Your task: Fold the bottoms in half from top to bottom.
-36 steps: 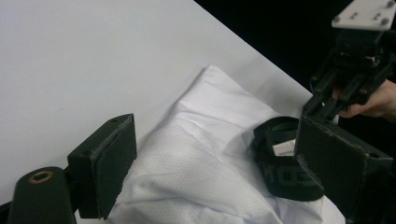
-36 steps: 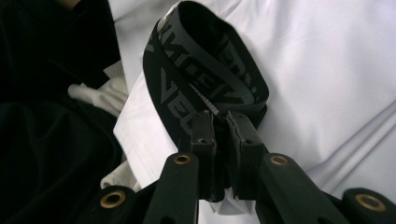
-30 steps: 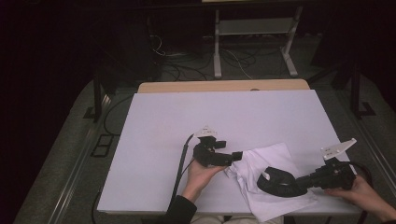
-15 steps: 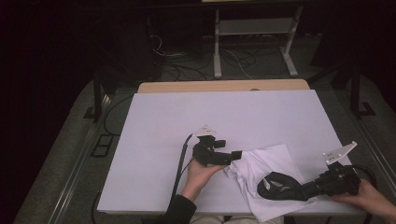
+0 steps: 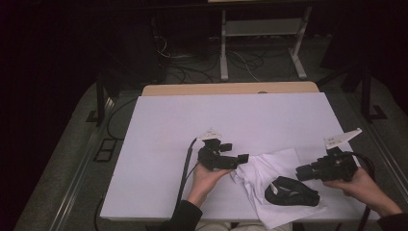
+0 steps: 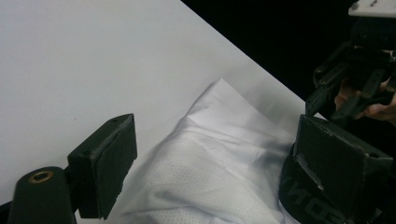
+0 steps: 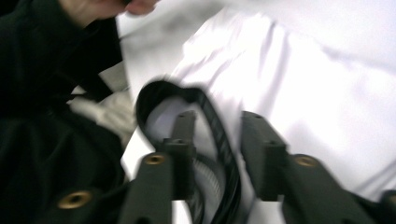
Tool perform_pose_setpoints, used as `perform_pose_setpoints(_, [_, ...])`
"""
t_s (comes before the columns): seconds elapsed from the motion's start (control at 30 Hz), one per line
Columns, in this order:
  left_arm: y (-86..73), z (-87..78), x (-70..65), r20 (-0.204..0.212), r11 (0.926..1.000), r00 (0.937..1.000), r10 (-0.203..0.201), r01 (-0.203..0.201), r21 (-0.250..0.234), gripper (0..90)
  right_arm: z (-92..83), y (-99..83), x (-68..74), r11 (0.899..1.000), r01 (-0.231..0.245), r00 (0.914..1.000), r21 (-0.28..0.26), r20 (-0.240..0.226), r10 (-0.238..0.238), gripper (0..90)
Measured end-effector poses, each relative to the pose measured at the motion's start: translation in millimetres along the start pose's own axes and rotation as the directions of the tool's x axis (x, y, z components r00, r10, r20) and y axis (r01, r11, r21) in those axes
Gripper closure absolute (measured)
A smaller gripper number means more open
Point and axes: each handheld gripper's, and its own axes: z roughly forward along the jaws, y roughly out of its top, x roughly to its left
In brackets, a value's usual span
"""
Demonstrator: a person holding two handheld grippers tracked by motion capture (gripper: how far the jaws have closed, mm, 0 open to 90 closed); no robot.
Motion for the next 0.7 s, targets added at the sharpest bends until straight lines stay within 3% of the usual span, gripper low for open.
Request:
perform_pose_setpoints(0.1, [0.0,0.5,0.1,0.002,1.0,1.0,-0.002,0.002,-0.003,12.3,11.9,13.5,-0.4,1.0,-0.02,0.9991,-0.002,0.037,0.02,82.6])
perform_pose_setpoints(0.2, [-0.1,0.7,0.1,0.005,1.0,1.0,-0.003,0.004,-0.003,12.3,23.9,22.7,1.8,1.0,-0.007,0.999,0.022,0.044,0.006,87.9])
perform_pose_setpoints(0.43, [-0.6,2.0,-0.2,0.008,1.0,1.0,-0.003,0.003,0.0,12.3,53.7,34.2,3.2,0.993,-0.016,0.9989,0.115,0.046,0.01,88.4])
perform_pose_setpoints(0.53, [-1.1,2.8,-0.5,0.009,1.0,0.9999,-0.005,0.005,0.003,12.3,61.0,33.2,4.0,0.988,-0.018,0.9997,0.151,0.019,0.015,88.4])
perform_pose_setpoints(0.7, [-1.5,4.8,-0.1,0.01,1.0,0.9999,-0.008,0.008,0.005,12.3,62.8,28.3,16.9,0.982,0.031,0.9973,0.189,-0.072,-0.018,88.5])
